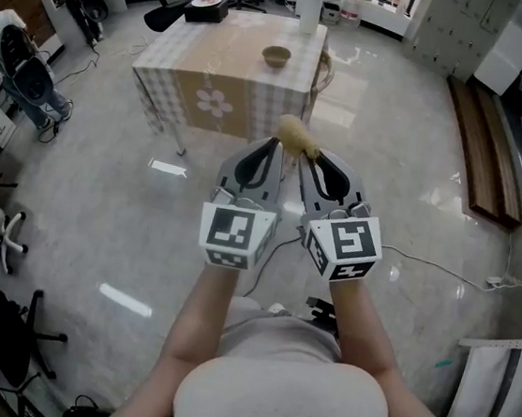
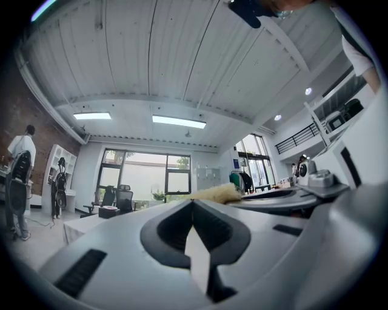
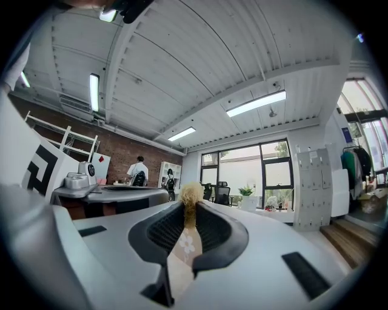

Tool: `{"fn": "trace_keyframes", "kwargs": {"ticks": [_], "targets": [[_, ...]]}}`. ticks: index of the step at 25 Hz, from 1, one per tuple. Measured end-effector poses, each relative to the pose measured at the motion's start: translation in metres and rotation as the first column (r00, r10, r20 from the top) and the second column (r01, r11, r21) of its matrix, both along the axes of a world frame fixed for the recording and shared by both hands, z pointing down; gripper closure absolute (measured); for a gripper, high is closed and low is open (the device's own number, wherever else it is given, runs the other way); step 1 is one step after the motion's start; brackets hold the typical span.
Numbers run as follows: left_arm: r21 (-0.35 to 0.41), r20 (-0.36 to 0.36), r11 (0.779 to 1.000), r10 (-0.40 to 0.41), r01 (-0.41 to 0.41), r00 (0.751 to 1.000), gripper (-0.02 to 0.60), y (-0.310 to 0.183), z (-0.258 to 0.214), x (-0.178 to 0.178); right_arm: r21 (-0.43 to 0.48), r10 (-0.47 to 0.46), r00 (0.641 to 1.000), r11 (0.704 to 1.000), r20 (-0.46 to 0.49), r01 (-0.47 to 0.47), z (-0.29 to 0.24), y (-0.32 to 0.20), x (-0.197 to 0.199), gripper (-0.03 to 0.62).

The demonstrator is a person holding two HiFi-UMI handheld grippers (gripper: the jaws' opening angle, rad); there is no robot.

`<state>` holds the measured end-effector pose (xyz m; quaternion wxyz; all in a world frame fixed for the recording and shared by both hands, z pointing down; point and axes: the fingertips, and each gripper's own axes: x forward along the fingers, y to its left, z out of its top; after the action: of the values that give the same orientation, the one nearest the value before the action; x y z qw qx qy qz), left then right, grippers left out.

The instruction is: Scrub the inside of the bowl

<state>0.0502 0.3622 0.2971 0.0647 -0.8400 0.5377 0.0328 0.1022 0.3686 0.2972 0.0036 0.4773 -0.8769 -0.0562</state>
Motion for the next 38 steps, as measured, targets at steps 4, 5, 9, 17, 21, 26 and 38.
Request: {"fn": "trace_keyframes", "kwargs": {"ticks": [4, 5, 9, 17, 21, 26, 38], "targets": [[0.009, 0.006, 1.000, -0.009, 0.008, 1.000, 0.569, -0.006, -0.004, 0.005, -0.004, -0.020, 1.000, 1.000, -0.003, 0.020, 0.001, -0.006, 0.001, 0.536], [0.008, 0.006, 1.000, -0.012, 0.011, 1.000, 0.569, -0.007, -0.004, 0.004, -0.006, -0.022, 1.000, 1.000, -0.002, 0.022, 0.001, -0.007, 0.000, 0.536], [-0.001, 0.009, 1.000, -0.014, 0.014, 1.000, 0.569, -0.017, -0.001, 0.000, -0.017, -0.021, 1.000, 1.000, 0.003, 0.021, 0.006, -0.018, -0.003, 0.536], [-0.017, 0.021, 1.000, 0.014, -0.014, 1.000, 0.569, -0.067, 0.005, -0.013, -0.046, 0.005, 1.000, 0.999, 0.013, -0.004, 0.013, -0.067, -0.014, 0.534], [-0.025, 0.032, 0.999, 0.030, -0.029, 0.999, 0.569, -0.101, 0.006, -0.023, -0.047, 0.025, 0.999, 0.999, 0.023, -0.024, 0.012, -0.099, -0.020, 0.534], [-0.024, 0.023, 0.999, 0.033, -0.033, 0.999, 0.569, -0.144, 0.005, -0.043, -0.054, 0.043, 0.999, 0.998, 0.030, -0.041, 0.012, -0.141, -0.034, 0.534], [-0.050, 0.003, 0.993, 0.103, -0.103, 0.995, 0.569, -0.244, 0.011, -0.079, -0.075, 0.126, 0.992, 0.989, 0.024, -0.124, 0.019, -0.234, -0.065, 0.534]]}}
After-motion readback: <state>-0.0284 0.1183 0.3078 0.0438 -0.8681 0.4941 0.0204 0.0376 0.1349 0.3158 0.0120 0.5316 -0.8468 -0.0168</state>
